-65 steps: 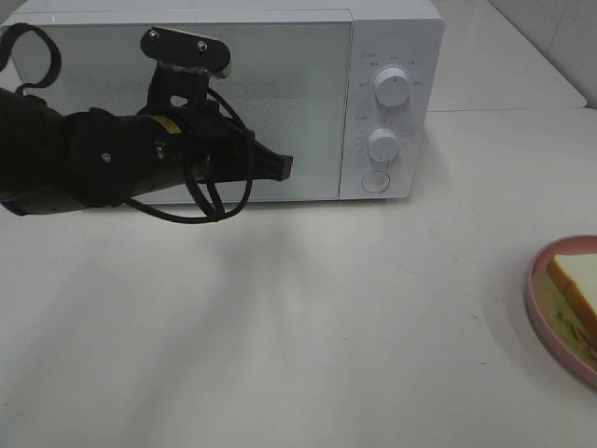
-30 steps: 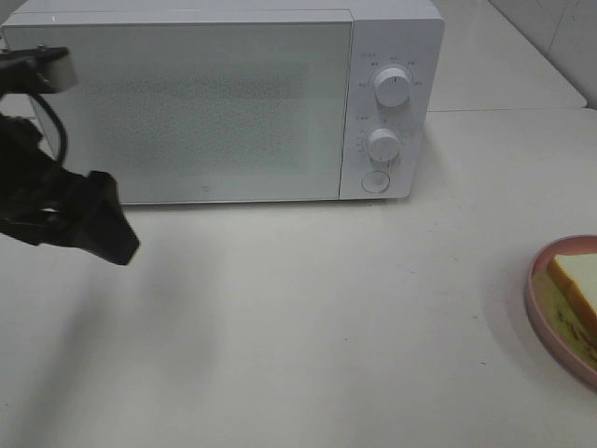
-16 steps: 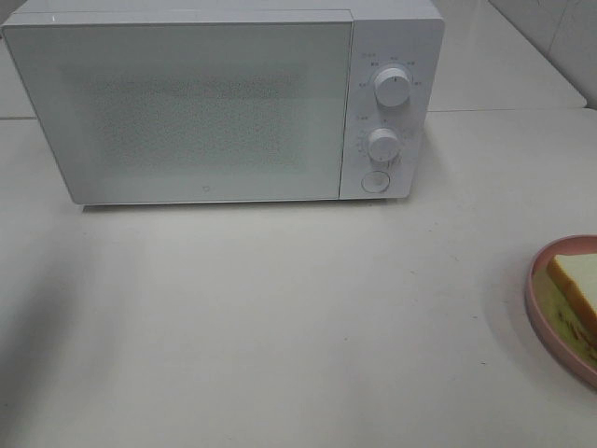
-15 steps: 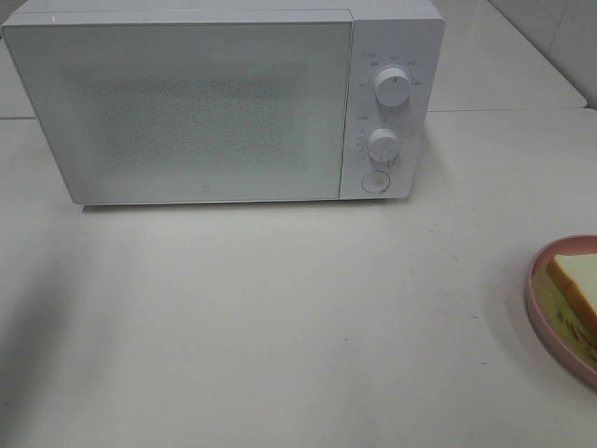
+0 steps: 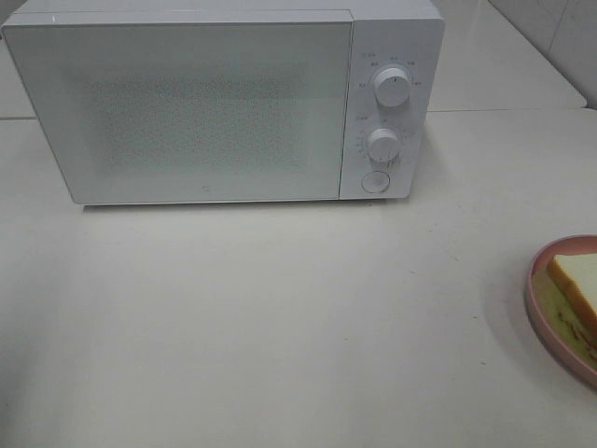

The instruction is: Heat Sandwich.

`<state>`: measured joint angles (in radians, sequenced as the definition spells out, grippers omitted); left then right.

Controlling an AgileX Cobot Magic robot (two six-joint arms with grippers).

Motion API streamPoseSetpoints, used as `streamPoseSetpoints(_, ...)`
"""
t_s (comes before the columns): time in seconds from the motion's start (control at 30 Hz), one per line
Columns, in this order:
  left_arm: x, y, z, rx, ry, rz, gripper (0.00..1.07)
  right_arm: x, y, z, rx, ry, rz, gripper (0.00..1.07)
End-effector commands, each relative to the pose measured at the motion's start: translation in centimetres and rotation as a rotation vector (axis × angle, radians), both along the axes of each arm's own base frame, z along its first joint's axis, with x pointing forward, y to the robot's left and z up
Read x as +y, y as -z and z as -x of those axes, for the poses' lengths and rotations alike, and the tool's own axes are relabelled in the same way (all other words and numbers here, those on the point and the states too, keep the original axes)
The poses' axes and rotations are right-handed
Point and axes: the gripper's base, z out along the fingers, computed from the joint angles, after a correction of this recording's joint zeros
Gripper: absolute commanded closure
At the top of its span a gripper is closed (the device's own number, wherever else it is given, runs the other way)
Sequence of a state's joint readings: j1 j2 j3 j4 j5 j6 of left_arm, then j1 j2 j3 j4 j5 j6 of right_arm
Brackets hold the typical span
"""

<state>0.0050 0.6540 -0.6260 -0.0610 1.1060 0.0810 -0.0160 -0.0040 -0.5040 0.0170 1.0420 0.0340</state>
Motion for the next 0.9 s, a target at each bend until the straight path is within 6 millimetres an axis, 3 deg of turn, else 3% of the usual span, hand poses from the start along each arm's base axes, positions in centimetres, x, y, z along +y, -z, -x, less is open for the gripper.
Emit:
streamPoseSetpoints(0.03,0.0,0.7,2.9,-0.114,-0.006,-0.002,0.08,0.0,0.0,0.4,-0.029,0.004,0.007,0.32)
streamPoseSetpoints(0.5,0.0,0.6,10.2,-0.621,-0.008,-0.006,0.08,0.0,0.0,0.4,-0.029,0.004,0.007,0.32)
streamPoseSetpoints(0.9,0.0,0.6,10.1,-0.614,-0.011,-0.002,0.09,0.0,0.0,0.3,-0.023,0.004,0.006,0.32)
